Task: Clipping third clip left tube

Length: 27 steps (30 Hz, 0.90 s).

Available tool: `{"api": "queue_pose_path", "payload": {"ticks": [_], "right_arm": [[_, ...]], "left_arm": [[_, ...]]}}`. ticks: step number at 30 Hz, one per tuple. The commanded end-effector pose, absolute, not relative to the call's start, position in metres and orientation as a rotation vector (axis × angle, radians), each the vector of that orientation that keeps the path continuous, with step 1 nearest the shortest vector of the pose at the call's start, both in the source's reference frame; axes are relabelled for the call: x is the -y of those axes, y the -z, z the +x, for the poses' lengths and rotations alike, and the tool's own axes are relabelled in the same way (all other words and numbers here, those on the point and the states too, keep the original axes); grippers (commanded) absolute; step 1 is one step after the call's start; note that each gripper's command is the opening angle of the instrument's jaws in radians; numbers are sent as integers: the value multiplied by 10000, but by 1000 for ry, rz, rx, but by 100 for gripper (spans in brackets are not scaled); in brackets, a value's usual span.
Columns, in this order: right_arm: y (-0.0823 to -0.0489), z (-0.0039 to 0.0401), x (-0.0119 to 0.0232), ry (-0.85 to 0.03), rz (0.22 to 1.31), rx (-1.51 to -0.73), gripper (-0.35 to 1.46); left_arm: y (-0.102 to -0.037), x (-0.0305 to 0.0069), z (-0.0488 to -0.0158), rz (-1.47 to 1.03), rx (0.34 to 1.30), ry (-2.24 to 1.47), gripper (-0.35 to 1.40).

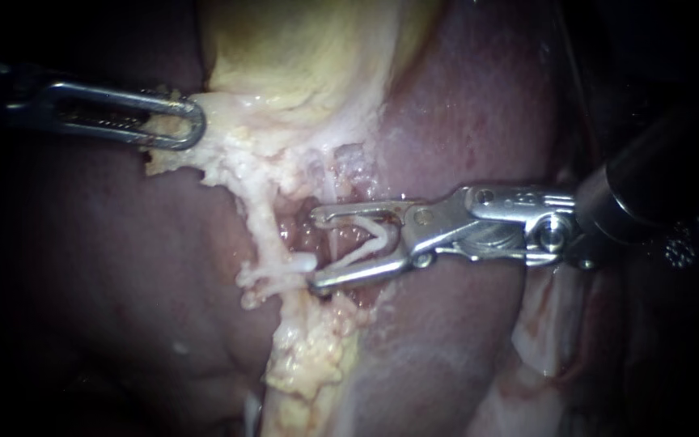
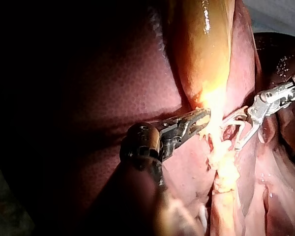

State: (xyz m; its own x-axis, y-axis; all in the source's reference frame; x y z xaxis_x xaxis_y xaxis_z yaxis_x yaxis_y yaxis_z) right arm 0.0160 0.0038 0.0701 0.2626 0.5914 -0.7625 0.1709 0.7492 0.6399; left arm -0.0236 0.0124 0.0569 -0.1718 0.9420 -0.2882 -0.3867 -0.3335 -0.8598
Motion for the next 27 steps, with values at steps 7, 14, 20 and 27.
{"api": "queue_pose_path", "payload": {"ticks": [7,14,20,27], "right_arm": [[-702,181,-40,-314,790,-1385,49],[-704,208,-44,-325,800,-1404,49],[-706,226,-47,-360,782,-1396,49],[-701,247,-46,-397,792,-1427,49]], "left_arm": [[-569,-123,-236,-1050,788,-1694,-35],[-571,-123,-236,-1045,787,-1699,-35],[-572,-123,-236,-1045,790,-1700,-35],[-574,-122,-238,-1040,788,-1704,-35]]}}
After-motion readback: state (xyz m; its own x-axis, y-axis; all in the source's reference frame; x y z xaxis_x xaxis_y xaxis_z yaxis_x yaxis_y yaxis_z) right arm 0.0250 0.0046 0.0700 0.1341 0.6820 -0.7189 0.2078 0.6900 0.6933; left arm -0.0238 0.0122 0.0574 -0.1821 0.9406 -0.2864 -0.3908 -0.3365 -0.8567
